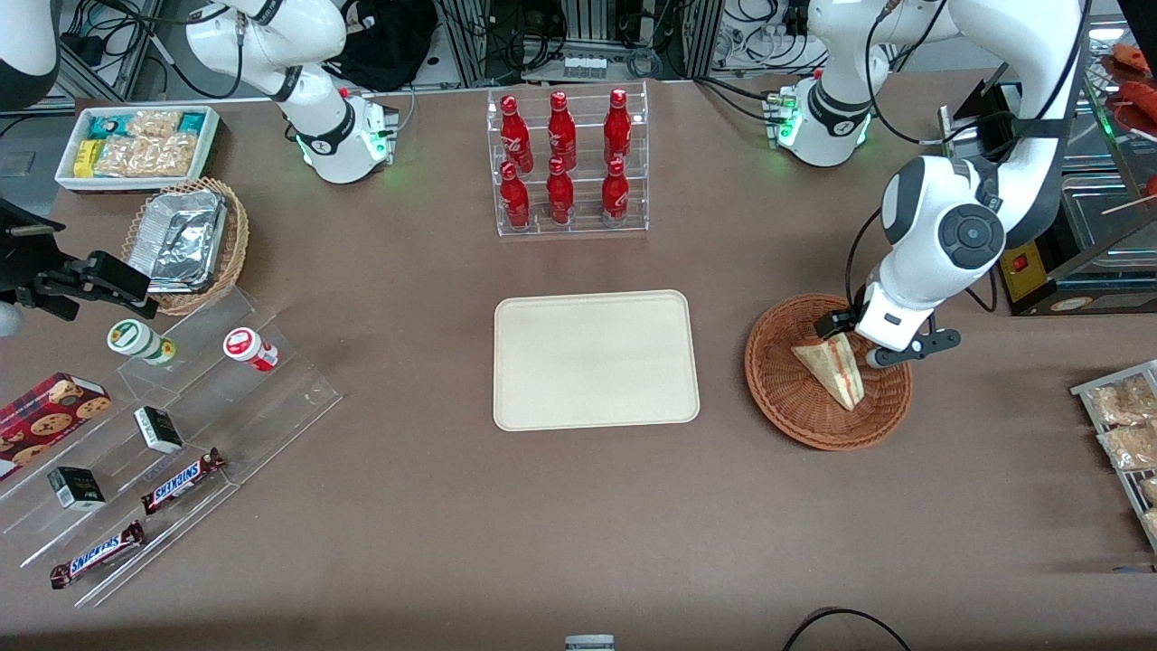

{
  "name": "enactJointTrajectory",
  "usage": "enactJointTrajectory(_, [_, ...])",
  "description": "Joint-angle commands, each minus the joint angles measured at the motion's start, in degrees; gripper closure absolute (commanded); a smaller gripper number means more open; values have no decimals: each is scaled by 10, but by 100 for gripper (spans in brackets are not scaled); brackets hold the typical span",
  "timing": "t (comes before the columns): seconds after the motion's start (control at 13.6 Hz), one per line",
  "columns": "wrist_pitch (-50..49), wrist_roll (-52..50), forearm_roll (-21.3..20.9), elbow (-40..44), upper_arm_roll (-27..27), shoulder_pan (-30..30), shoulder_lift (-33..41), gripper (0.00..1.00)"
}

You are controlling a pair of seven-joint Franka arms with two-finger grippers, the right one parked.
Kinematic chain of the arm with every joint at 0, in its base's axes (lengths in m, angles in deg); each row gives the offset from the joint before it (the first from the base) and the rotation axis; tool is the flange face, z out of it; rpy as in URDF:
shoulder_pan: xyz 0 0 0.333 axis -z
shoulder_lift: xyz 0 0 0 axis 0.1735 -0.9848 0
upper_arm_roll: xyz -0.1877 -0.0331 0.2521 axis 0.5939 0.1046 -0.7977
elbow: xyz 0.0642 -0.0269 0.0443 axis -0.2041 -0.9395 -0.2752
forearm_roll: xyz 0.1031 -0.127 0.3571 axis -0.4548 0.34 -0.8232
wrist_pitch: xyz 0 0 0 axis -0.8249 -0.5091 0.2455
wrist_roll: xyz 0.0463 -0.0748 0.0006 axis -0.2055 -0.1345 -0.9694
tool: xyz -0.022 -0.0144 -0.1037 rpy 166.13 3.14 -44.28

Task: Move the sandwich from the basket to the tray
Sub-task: 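Lower the left gripper and close it on the wrapped sandwich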

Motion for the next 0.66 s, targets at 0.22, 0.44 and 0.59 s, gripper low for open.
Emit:
enactJointTrajectory(0.22, [69,-173,-7,-13,10,3,-20,0])
enactJointTrajectory(0.44, [89,-230,-7,-10,10,2,-39,0])
enactJointTrajectory(0.59, [98,-237,-7,-8,9,1,-52,0])
